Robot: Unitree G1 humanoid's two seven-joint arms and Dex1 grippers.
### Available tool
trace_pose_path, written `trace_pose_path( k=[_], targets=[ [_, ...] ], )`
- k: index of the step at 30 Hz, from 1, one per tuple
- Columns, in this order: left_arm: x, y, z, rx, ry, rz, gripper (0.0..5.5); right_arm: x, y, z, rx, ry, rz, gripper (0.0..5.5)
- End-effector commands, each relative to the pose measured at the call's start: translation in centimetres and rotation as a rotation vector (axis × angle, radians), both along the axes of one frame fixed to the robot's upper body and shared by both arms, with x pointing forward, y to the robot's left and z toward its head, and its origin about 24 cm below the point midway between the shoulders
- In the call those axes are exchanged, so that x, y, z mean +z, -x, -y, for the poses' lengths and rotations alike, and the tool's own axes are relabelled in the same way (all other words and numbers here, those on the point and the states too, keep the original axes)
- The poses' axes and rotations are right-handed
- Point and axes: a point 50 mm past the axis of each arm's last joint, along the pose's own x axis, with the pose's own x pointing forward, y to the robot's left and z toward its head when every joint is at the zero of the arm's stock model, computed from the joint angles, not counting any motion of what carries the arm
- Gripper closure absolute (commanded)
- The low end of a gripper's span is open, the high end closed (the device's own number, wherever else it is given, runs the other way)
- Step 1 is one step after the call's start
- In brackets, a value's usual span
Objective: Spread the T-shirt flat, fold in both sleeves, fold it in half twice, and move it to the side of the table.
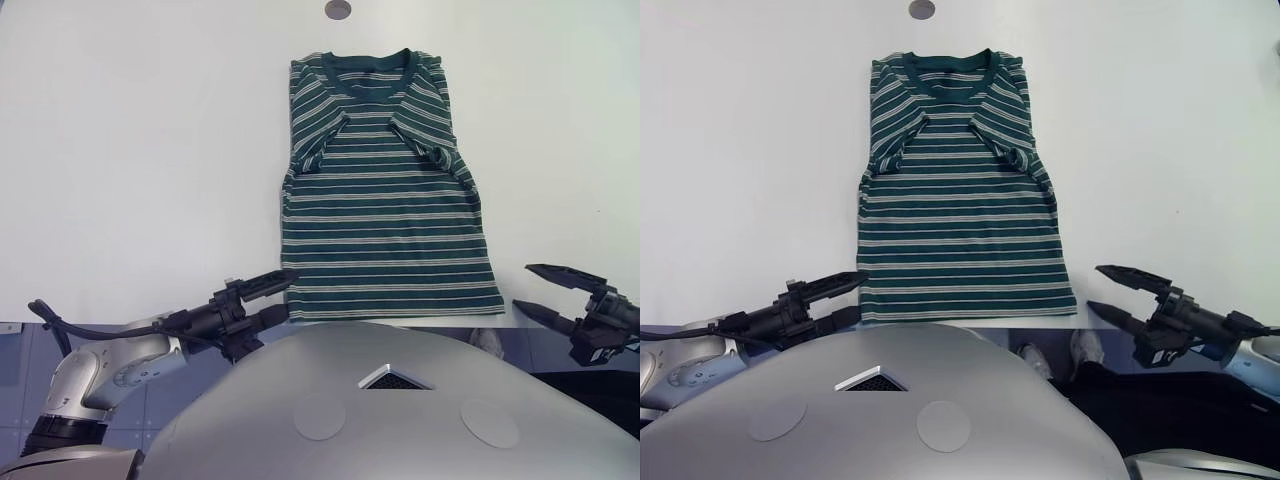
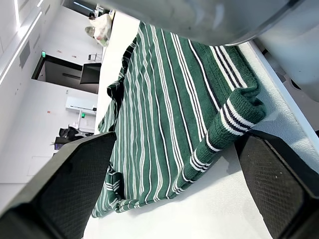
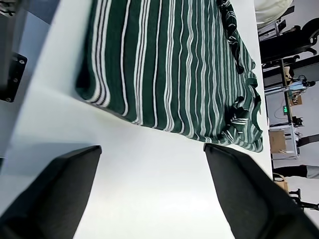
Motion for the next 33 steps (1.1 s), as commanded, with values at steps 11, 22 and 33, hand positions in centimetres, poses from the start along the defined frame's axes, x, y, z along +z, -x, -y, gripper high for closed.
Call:
trace_pose_path(
  k=[11,22,33],
  targets=[
    [-5.6,1.0,-4.7,-0.026,-0.378,-0.229,2.92,-2.5,0.5,-3.4,0.082,-0.014,-0.106,3.83],
    [-7.0,2.9,-4.5,-0.070,-0.359,-0.298,4.37,-1.7,-1.0,-4.9,0.035,-0.045,-0.094,5.50],
    [-9.1,2.7,-1.4,-0.094,-0.359,-0.353,4.79,-3.0,-1.7,-3.7,-0.024,-0.058,-0.083,5.50]
  ],
)
